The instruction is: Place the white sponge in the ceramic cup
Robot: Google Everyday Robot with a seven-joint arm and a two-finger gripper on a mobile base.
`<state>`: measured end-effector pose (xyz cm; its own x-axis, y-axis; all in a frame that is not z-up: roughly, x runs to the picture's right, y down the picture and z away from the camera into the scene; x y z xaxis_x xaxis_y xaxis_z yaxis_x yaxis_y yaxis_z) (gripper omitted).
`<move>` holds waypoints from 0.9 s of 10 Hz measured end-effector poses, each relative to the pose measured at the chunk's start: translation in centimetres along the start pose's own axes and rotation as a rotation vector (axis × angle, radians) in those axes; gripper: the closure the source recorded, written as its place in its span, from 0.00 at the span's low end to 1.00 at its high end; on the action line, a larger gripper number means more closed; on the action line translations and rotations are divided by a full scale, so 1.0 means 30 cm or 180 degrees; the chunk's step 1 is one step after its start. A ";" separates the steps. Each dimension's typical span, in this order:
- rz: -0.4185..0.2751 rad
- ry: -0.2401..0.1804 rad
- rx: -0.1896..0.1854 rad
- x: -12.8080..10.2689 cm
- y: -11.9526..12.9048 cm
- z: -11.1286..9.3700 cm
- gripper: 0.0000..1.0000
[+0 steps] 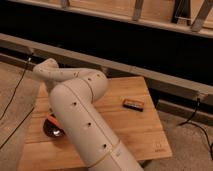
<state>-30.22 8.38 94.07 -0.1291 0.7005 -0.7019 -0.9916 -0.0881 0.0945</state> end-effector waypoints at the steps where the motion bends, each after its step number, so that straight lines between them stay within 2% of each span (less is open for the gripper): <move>1: 0.0015 0.0021 -0.0026 0.000 0.010 0.001 0.35; 2: 0.0025 0.0032 -0.0042 0.000 0.018 0.000 0.40; 7: 0.0038 0.0016 -0.0039 -0.025 0.001 -0.046 0.91; 8: 0.0031 0.0003 -0.0025 -0.030 -0.010 -0.064 0.98; 9: 0.0016 -0.0008 -0.0005 -0.033 -0.022 -0.082 1.00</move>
<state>-29.44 6.00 92.95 -0.1341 0.7018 -0.6997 -0.9910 -0.0927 0.0969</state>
